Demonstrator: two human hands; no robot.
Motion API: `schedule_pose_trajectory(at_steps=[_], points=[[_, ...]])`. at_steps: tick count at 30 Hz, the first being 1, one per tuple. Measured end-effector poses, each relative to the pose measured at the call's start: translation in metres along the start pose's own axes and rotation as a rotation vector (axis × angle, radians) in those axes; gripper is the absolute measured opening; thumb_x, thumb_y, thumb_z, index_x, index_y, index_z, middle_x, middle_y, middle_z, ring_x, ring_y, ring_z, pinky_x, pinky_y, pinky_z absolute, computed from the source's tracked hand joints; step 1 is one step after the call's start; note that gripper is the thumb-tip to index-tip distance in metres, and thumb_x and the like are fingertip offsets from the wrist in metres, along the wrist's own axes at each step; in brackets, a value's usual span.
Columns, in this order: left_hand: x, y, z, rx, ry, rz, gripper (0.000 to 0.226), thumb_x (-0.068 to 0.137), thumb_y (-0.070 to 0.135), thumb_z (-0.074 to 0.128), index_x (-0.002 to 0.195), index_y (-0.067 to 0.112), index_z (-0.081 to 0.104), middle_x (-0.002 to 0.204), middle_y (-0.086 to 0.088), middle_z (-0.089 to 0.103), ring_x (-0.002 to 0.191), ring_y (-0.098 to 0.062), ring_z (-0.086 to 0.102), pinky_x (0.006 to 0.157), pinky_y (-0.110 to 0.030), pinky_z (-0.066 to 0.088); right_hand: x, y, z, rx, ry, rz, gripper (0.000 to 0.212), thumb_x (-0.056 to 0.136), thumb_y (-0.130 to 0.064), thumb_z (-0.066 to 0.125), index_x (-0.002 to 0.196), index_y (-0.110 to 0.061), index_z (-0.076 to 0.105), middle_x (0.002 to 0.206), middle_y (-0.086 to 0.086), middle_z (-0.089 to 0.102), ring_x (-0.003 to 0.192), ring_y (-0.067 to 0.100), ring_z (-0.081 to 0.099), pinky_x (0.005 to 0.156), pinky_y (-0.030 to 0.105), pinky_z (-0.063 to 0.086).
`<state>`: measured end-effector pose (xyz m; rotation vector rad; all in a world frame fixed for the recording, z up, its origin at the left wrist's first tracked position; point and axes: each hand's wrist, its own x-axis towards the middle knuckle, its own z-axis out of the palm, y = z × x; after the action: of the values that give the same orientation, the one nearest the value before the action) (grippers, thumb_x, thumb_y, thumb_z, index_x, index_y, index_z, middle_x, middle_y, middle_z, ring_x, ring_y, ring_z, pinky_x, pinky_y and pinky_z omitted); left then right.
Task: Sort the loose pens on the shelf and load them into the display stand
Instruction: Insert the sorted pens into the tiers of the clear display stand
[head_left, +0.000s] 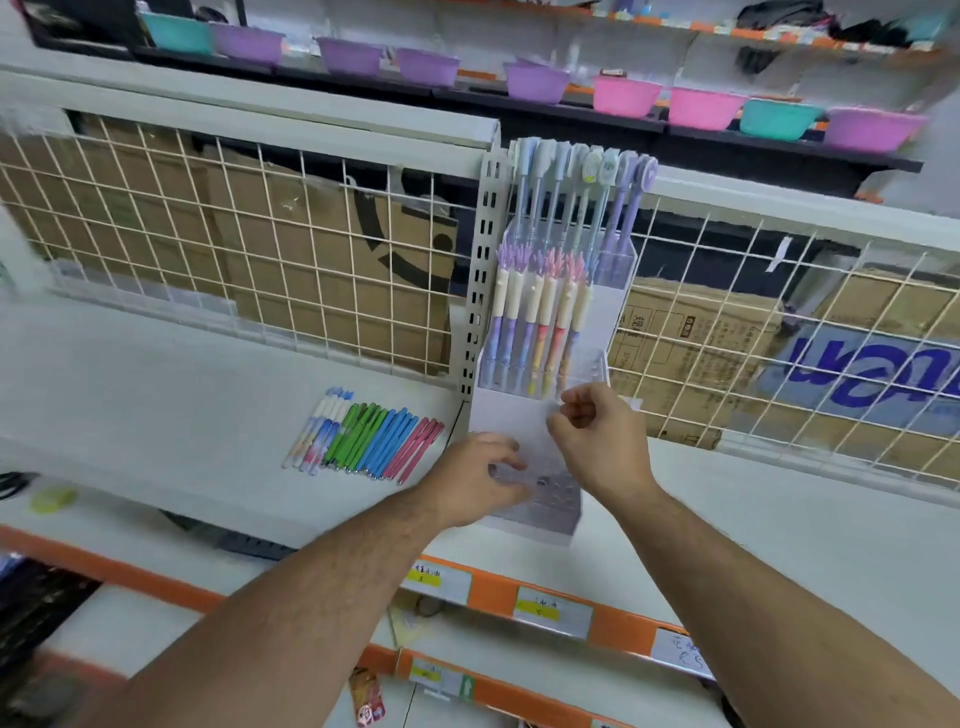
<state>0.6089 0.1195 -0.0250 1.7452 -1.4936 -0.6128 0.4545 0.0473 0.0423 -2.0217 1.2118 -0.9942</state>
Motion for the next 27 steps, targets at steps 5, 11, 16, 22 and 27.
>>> schedule_pose_trajectory(at_steps=[5, 11, 16, 22, 27], points=[[-0.022, -0.015, -0.009, 0.105, -0.032, 0.008, 0.051, 0.079, 0.024, 0.081, 0.128, 0.026, 0.066, 0.145, 0.009, 0.051, 0.137, -0.005, 0.037, 0.114, -0.023, 0.026, -0.026, 0.011, 0.016, -0.018, -0.089, 0.002, 0.026, 0.085, -0.018, 0.075, 0.109, -0.019, 0.065, 0.096, -0.007, 0.067, 0.088, 0.012, 0.064, 0.082, 0.032, 0.055], [-0.033, -0.031, -0.036, 0.080, 0.010, -0.034, 0.038, 0.080, 0.023, 0.076, 0.117, 0.030, 0.070, 0.139, 0.013, 0.057, 0.129, -0.006, 0.048, 0.108, -0.026, 0.036, -0.042, -0.007, 0.046, -0.058, -0.086, -0.057, 0.026, 0.086, -0.019, 0.075, 0.110, -0.017, 0.065, 0.101, -0.006, 0.067, 0.090, 0.013, 0.064, 0.080, 0.026, 0.048], [-0.057, -0.076, -0.088, 0.017, 0.073, -0.076, 0.025, 0.080, 0.020, 0.077, 0.103, 0.031, 0.074, 0.097, 0.013, 0.069, 0.090, -0.009, 0.063, 0.086, -0.030, 0.055, -0.058, -0.040, 0.107, -0.035, -0.102, -0.070, 0.021, 0.084, -0.016, 0.074, 0.104, -0.016, 0.066, 0.094, -0.002, 0.067, 0.088, 0.016, 0.063, 0.082, 0.032, 0.051], [-0.074, -0.144, -0.160, 0.030, 0.265, -0.181, 0.018, 0.081, 0.018, 0.073, 0.093, 0.031, 0.069, 0.084, 0.016, 0.065, 0.078, -0.003, 0.061, 0.078, -0.025, 0.054, -0.074, -0.068, 0.186, -0.068, -0.112, -0.034, 0.018, 0.087, -0.019, 0.070, 0.104, -0.018, 0.065, 0.092, -0.004, 0.067, 0.086, 0.015, 0.062, 0.077, 0.031, 0.052], [-0.073, -0.186, -0.186, 0.090, 0.284, -0.319, 0.034, 0.082, 0.034, 0.075, 0.111, 0.025, 0.059, 0.108, 0.003, 0.062, 0.094, -0.014, 0.060, 0.081, -0.030, 0.052, -0.080, -0.065, 0.224, -0.224, -0.042, 0.003, 0.021, 0.091, -0.027, 0.064, 0.109, -0.015, 0.066, 0.099, 0.001, 0.061, 0.093, 0.022, 0.060, 0.081, 0.038, 0.052]])
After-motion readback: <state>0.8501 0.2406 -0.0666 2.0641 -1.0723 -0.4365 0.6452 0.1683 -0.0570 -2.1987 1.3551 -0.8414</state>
